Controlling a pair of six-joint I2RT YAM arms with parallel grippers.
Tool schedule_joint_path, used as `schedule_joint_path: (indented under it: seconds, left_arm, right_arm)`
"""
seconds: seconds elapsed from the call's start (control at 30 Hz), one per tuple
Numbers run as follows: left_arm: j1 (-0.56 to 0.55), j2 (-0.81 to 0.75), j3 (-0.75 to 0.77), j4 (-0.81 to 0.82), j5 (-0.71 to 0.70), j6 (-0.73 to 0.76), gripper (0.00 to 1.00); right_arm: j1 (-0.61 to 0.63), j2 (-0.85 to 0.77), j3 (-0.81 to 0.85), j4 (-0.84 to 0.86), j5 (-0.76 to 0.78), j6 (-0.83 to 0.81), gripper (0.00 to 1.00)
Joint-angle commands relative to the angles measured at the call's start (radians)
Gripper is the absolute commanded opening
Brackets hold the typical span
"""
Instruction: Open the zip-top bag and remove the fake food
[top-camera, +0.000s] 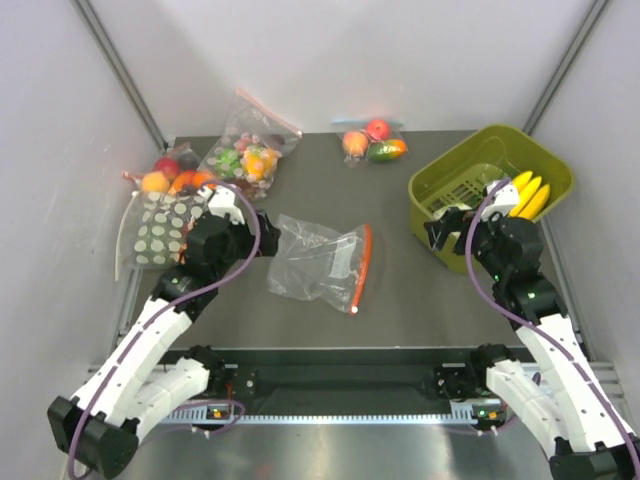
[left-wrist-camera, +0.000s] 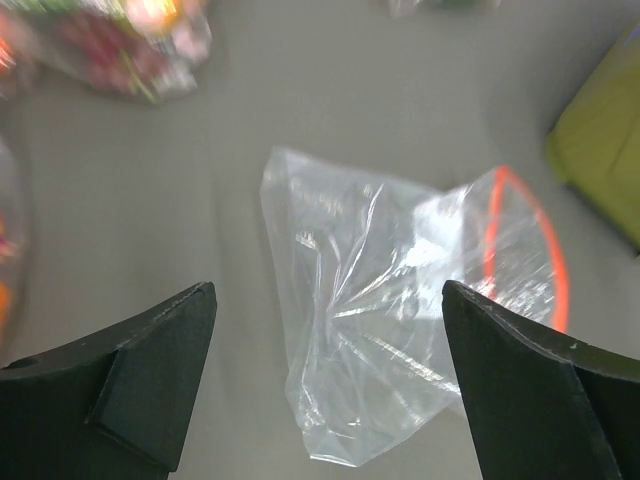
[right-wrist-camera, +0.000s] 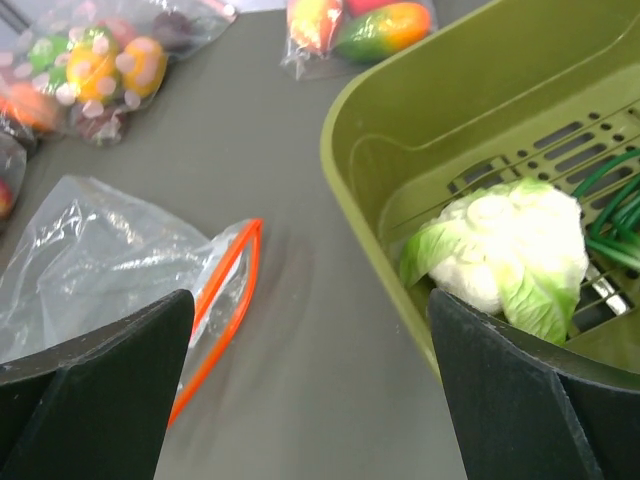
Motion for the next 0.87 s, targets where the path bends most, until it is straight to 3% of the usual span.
schedule_joint_path:
  seconds: [0.0,0.3,0.83]
  left_arm:
    - [0.004,-0.078,0.107,-0.1,-0.071,-0.007,0.99]
    - [0.003,-0.157,0.234,-0.242,-0.22,0.024,0.99]
    - [0.004,-0.146,0.263,-0.299,-0.22,0.062,0.99]
  right_arm:
    - [0.076,-0.044,-0.014,-0.018,0.075,0.015,1.0]
    - [0.245,-0.075,0.017,-0.1,0.275,0.008,1.0]
    - [0.279,-0.049,0.052,-0.101,0.32,-0.025,1.0]
